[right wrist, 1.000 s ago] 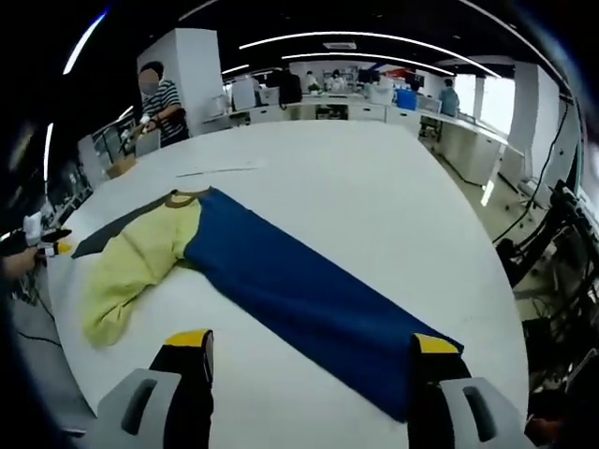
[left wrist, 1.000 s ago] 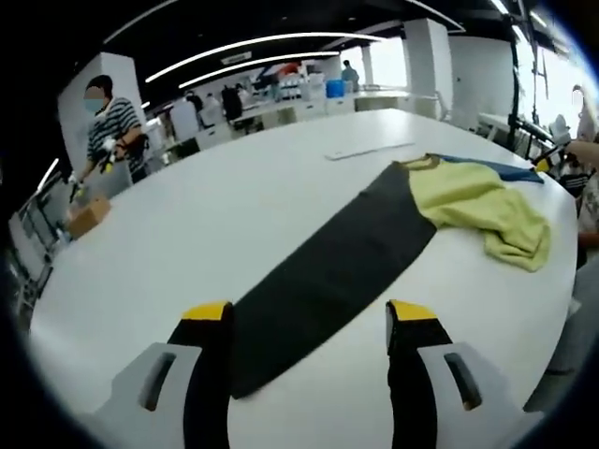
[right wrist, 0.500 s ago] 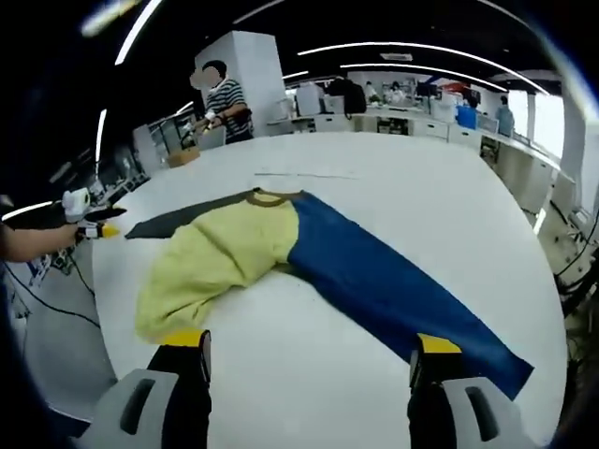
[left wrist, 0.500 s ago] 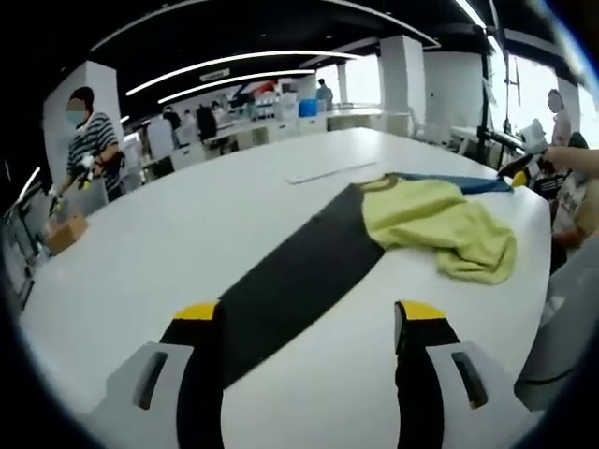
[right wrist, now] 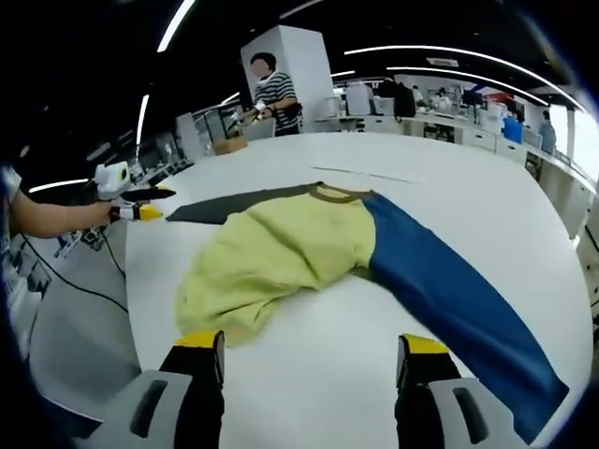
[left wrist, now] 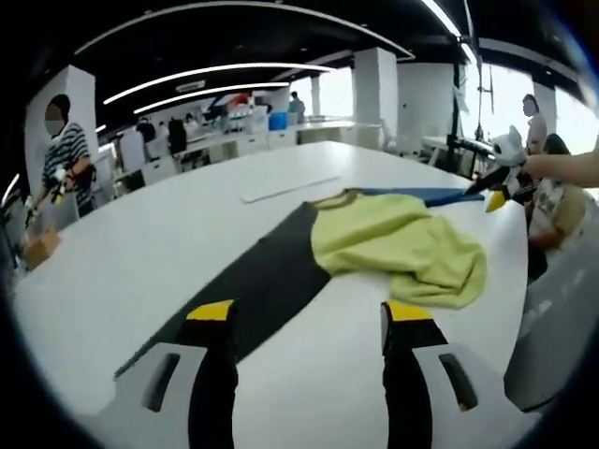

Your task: Fold the garment on the visible template until the final outline fits inside the template.

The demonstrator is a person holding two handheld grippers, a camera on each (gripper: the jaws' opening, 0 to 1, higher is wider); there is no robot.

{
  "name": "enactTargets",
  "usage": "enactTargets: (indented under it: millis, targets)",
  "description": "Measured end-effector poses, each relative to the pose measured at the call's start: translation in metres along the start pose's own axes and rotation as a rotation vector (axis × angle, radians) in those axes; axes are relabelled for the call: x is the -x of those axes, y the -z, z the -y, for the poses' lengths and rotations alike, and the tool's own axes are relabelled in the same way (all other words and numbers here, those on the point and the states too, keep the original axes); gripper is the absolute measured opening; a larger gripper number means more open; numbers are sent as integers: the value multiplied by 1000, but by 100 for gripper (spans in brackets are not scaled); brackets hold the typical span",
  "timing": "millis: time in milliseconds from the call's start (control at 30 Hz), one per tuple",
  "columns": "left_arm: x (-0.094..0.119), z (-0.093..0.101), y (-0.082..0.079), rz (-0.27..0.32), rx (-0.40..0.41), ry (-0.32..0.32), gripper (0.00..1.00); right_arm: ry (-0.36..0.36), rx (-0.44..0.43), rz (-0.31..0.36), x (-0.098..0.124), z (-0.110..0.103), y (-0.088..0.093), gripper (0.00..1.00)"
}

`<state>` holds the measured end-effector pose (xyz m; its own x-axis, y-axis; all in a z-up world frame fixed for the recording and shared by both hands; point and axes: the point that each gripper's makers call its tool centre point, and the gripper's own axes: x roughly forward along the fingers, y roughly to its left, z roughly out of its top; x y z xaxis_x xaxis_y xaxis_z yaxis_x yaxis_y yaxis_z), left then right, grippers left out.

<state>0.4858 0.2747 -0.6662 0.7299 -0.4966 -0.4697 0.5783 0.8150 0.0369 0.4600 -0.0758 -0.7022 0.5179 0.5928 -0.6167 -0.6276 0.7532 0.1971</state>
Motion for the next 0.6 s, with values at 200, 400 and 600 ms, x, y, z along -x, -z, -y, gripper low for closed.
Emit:
enactTargets:
  millis: [200,400,600]
  targets:
    - [-19,23,-1,-2,-10,58,57,-44,25,2,-14,-10,1,59]
    - [-39,38,-2,10,-15,108,50,-69,25,-4,-28,-17,2,46]
    - [-59,56,1,-19,-40,164,41,-97,33,-14,-41,-26,3,35]
